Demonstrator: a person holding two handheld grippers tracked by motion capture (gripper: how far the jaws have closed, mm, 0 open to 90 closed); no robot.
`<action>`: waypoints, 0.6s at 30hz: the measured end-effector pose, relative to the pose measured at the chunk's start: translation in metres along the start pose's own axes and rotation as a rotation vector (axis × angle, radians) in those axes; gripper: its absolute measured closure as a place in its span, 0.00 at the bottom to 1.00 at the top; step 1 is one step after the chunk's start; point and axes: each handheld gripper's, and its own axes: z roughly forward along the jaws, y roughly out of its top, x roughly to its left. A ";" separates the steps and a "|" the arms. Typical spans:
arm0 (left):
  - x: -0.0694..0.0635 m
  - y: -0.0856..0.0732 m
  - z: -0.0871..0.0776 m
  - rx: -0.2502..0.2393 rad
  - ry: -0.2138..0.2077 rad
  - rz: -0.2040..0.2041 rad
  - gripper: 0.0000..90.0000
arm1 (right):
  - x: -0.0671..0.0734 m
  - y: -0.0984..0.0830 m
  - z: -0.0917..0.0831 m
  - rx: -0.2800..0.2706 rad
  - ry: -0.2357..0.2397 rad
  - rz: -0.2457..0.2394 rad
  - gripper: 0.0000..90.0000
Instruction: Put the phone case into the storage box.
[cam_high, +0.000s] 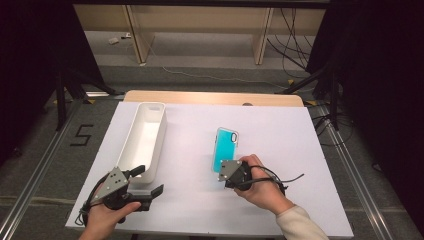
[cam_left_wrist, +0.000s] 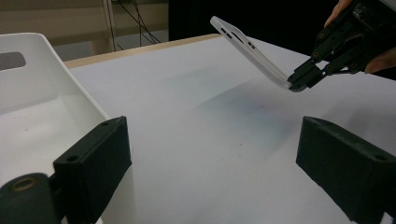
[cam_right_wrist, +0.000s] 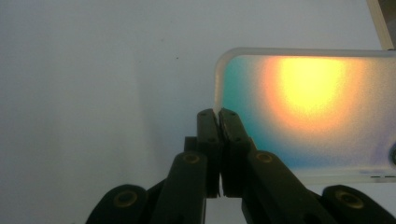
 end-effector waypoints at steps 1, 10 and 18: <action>0.000 0.000 0.000 0.001 0.000 0.000 0.10 | 0.000 0.000 -0.001 0.000 -0.005 -0.008 0.99; 0.000 0.000 0.000 -0.001 0.001 0.000 0.10 | 0.006 0.006 -0.003 -0.013 -0.008 -0.020 0.99; 0.000 0.000 0.000 -0.003 0.002 0.002 0.11 | 0.013 0.011 -0.004 -0.012 -0.008 -0.021 0.99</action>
